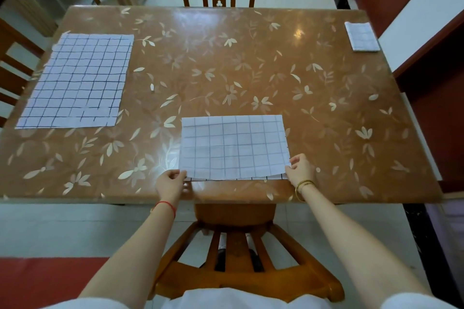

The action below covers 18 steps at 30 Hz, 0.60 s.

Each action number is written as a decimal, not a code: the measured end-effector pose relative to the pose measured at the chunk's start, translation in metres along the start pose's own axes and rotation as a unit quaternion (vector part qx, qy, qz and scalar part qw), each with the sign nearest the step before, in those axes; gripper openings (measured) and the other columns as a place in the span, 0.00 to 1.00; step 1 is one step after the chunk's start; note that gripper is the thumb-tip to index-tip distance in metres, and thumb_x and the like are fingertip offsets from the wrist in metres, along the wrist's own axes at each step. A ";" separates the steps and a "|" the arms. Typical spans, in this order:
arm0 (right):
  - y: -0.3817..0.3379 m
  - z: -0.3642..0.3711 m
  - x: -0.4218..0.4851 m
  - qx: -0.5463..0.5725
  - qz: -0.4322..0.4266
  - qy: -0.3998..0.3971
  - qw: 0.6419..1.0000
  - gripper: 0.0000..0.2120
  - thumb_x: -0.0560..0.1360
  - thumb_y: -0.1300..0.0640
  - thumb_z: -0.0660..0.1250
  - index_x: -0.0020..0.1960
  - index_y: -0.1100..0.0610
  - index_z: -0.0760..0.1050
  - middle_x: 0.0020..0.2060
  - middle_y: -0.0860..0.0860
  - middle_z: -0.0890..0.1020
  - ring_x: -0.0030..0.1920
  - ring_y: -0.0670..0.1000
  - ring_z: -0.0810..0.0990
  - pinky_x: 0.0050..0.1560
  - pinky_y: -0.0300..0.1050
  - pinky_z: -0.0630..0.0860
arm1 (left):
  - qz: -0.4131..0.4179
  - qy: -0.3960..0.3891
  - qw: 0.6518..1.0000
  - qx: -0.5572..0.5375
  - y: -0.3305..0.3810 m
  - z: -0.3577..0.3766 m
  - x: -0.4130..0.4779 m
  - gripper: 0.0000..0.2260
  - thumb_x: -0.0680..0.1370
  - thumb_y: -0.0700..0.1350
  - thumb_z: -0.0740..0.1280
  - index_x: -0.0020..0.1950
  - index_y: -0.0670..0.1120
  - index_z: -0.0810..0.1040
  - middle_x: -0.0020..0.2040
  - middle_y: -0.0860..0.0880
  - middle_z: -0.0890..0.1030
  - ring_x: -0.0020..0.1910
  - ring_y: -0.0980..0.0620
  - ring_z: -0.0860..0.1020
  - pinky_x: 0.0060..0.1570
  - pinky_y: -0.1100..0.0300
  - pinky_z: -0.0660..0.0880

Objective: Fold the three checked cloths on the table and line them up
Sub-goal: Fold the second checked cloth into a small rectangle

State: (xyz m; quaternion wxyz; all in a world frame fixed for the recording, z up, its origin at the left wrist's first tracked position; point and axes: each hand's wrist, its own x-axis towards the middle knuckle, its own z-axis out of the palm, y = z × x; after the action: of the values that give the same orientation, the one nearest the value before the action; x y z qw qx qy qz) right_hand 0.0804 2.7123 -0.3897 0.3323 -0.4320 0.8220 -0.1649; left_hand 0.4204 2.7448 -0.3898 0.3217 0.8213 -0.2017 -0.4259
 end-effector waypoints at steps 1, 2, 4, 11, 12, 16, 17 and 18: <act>0.000 0.000 -0.002 -0.003 -0.005 -0.001 1.000 0.09 0.73 0.62 0.67 0.51 0.54 0.72 0.36 0.52 0.80 0.36 0.51 0.77 0.32 0.40 0.70 | 0.004 0.003 1.000 -0.003 0.001 0.000 -0.001 0.05 0.76 0.43 0.72 0.50 0.44 0.80 0.45 0.45 0.82 0.43 0.47 0.82 0.39 0.58 0.79; 0.000 0.000 -0.003 -0.007 -0.009 -0.003 1.000 0.09 0.73 0.62 0.67 0.51 0.54 0.72 0.36 0.52 0.79 0.36 0.51 0.76 0.31 0.40 0.69 | 0.010 0.007 1.000 -0.004 0.001 -0.001 0.000 0.05 0.76 0.43 0.72 0.50 0.44 0.80 0.44 0.44 0.82 0.42 0.46 0.82 0.40 0.57 0.80; 0.001 0.001 -0.004 -0.012 -0.015 -0.011 1.000 0.09 0.74 0.62 0.66 0.52 0.55 0.71 0.36 0.52 0.78 0.35 0.51 0.75 0.30 0.39 0.67 | 0.017 0.005 1.000 -0.003 0.002 -0.002 0.001 0.06 0.76 0.43 0.72 0.50 0.43 0.80 0.42 0.45 0.82 0.41 0.47 0.82 0.42 0.54 0.81; 0.010 0.004 -0.008 -0.049 -0.017 -0.030 0.998 0.09 0.73 0.64 0.65 0.51 0.54 0.69 0.35 0.52 0.77 0.36 0.53 0.77 0.36 0.47 0.77 | 0.043 0.002 0.998 0.038 0.005 -0.003 0.004 0.07 0.77 0.45 0.71 0.52 0.43 0.81 0.45 0.46 0.83 0.42 0.51 0.80 0.43 0.59 0.77; 0.011 0.005 -0.008 -0.053 -0.015 -0.032 0.998 0.09 0.73 0.64 0.65 0.50 0.54 0.69 0.35 0.52 0.77 0.37 0.55 0.79 0.38 0.49 0.78 | 0.045 0.004 0.998 0.042 0.007 -0.002 0.003 0.07 0.77 0.44 0.71 0.53 0.43 0.81 0.45 0.47 0.82 0.40 0.52 0.79 0.40 0.61 0.74; 0.014 0.005 -0.012 -0.073 -0.015 -0.064 0.995 0.13 0.72 0.64 0.64 0.54 0.53 0.67 0.38 0.54 0.77 0.40 0.58 0.80 0.40 0.53 0.79 | 0.044 0.003 0.997 0.064 0.008 0.000 0.003 0.08 0.77 0.42 0.71 0.55 0.42 0.80 0.46 0.46 0.81 0.44 0.49 0.78 0.41 0.61 0.74; 0.015 0.005 -0.012 -0.081 -0.016 -0.074 0.994 0.14 0.72 0.64 0.64 0.55 0.53 0.66 0.39 0.54 0.77 0.40 0.58 0.80 0.40 0.53 0.79 | 0.044 0.003 0.996 0.073 0.007 0.001 0.004 0.09 0.76 0.42 0.71 0.56 0.42 0.80 0.46 0.46 0.81 0.44 0.49 0.78 0.42 0.60 0.74; 0.016 0.005 -0.012 -0.087 -0.018 -0.081 0.993 0.16 0.73 0.64 0.64 0.57 0.52 0.65 0.39 0.55 0.77 0.39 0.58 0.79 0.39 0.53 0.79 | 0.045 0.002 0.996 0.082 0.007 0.001 0.005 0.11 0.76 0.41 0.71 0.57 0.43 0.80 0.46 0.45 0.81 0.44 0.49 0.79 0.44 0.59 0.75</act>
State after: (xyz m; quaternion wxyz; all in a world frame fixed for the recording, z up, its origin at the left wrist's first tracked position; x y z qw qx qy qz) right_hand 0.0797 2.7316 -0.3975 0.3559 -0.4856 0.7960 -0.0633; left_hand 0.4223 2.7362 -0.3883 0.2732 0.8358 -0.2721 -0.3909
